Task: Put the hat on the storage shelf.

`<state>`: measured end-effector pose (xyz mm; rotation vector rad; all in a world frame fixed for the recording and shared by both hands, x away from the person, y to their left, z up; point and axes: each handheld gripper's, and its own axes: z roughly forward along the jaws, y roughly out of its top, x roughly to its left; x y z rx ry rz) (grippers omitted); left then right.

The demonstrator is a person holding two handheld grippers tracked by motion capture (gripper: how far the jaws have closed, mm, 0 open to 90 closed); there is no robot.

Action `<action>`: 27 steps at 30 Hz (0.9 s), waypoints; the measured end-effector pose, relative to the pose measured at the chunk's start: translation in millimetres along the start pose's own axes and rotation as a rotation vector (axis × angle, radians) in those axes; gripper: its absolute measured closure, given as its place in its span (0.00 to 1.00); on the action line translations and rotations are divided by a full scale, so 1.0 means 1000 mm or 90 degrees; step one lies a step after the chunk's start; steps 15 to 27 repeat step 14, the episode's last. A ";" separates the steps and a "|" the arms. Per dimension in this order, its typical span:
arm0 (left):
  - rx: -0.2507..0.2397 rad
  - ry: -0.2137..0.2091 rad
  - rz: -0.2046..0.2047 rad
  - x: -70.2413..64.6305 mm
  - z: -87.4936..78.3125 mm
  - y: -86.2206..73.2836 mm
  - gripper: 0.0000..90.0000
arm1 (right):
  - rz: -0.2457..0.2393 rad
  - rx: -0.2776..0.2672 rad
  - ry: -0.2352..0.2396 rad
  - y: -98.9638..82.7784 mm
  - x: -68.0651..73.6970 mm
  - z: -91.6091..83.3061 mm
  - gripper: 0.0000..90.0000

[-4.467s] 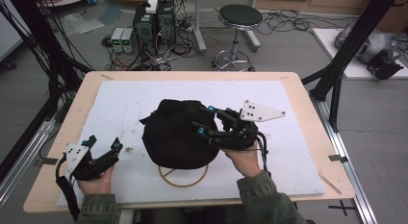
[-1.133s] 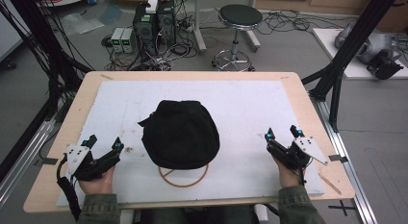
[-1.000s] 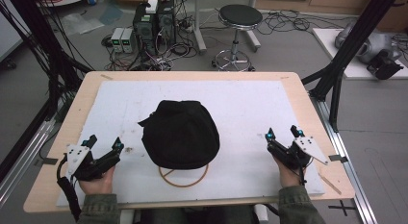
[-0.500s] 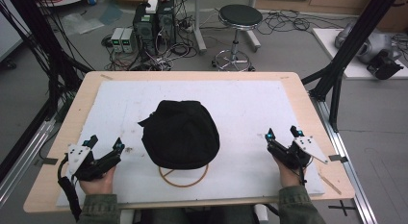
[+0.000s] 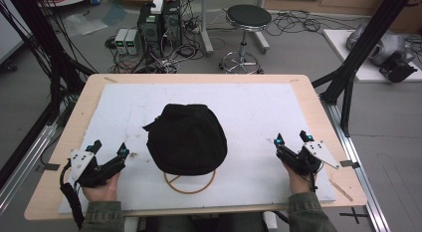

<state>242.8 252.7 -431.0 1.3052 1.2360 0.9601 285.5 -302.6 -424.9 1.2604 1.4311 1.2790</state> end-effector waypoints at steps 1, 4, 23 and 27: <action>0.000 0.000 0.000 0.000 0.000 0.000 0.18 | -0.001 0.000 0.000 0.000 0.000 0.000 0.20; -0.001 -0.001 -0.003 0.000 0.000 0.000 0.18 | -0.001 0.000 -0.001 0.000 0.000 0.000 0.20; 0.007 -0.006 -0.007 0.002 0.002 -0.001 0.19 | -0.007 0.006 -0.004 -0.001 0.000 0.001 0.19; 0.007 -0.006 -0.007 0.002 0.002 -0.001 0.19 | -0.007 0.006 -0.004 -0.001 0.000 0.001 0.19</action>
